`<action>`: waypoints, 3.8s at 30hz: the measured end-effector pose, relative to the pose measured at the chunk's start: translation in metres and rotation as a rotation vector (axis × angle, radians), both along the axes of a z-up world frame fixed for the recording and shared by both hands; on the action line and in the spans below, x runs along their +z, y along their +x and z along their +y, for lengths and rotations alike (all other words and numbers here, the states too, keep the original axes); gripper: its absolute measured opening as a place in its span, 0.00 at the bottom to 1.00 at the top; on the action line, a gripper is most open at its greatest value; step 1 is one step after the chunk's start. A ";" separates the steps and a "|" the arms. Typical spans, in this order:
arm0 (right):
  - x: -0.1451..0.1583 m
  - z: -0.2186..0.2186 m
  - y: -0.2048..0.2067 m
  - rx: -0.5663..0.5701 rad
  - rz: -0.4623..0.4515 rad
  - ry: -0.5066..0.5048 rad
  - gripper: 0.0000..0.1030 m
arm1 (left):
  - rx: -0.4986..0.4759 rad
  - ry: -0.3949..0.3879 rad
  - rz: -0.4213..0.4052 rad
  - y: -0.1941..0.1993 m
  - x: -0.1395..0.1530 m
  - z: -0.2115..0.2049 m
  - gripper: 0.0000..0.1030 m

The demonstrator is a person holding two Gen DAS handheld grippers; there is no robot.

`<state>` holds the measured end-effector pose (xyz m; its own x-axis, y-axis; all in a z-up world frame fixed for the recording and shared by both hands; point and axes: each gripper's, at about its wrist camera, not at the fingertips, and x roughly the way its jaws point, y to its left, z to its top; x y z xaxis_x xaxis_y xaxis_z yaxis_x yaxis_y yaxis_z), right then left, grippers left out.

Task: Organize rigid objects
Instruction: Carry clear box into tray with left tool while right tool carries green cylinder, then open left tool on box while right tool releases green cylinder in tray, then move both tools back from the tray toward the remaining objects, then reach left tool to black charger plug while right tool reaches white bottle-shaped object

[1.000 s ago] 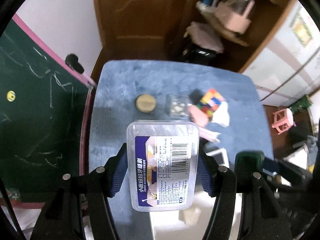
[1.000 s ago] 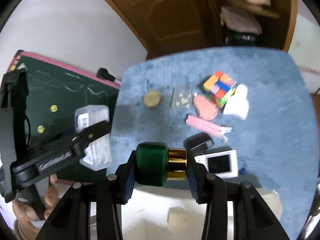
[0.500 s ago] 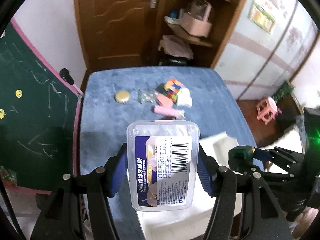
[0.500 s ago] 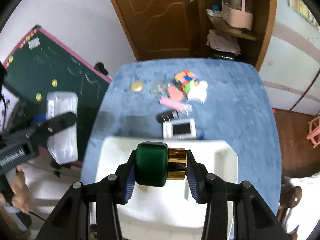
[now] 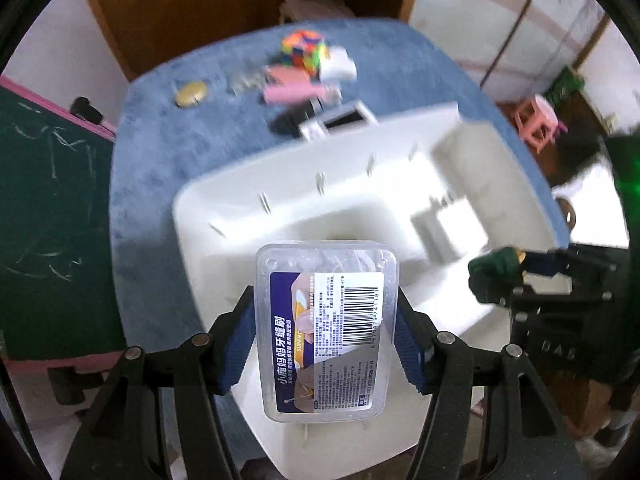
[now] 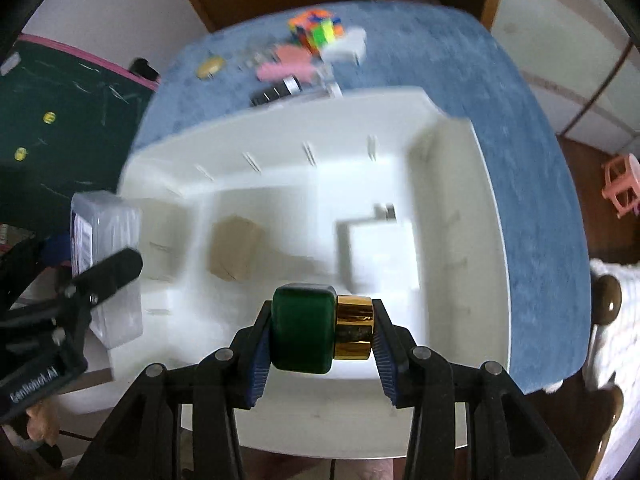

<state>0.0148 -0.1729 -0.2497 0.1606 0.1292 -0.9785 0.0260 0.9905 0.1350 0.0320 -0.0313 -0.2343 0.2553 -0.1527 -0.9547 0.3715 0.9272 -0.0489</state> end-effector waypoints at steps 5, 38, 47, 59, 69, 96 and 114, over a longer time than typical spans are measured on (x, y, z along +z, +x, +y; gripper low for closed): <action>-0.028 -0.002 -0.013 -0.012 0.082 -0.025 0.44 | -0.034 0.042 0.094 -0.009 -0.033 -0.005 0.64; -0.009 0.011 -0.005 0.019 0.036 -0.075 0.64 | -0.089 0.061 0.117 -0.026 -0.011 -0.017 0.73; 0.010 0.002 -0.002 0.017 0.000 -0.066 0.64 | -0.092 0.059 0.076 -0.016 0.002 -0.019 0.73; 0.029 -0.001 0.007 0.023 -0.033 -0.045 0.64 | -0.040 0.022 0.044 -0.001 0.023 -0.013 0.73; 0.045 -0.011 0.021 0.018 -0.063 -0.010 0.64 | 0.028 -0.034 0.023 0.021 0.047 -0.004 0.73; 0.081 -0.042 0.166 0.001 -0.141 0.064 0.64 | 0.147 -0.079 0.021 0.150 0.066 -0.010 0.73; -0.034 -0.037 0.312 -0.096 0.051 0.125 0.65 | 0.331 -0.109 0.201 0.230 -0.013 -0.012 0.73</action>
<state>0.3272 -0.2103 -0.2833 0.1288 0.2366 -0.9630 0.1298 0.9587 0.2529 0.2619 -0.0434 -0.2471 0.1177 -0.1967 -0.9734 0.0267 0.9805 -0.1949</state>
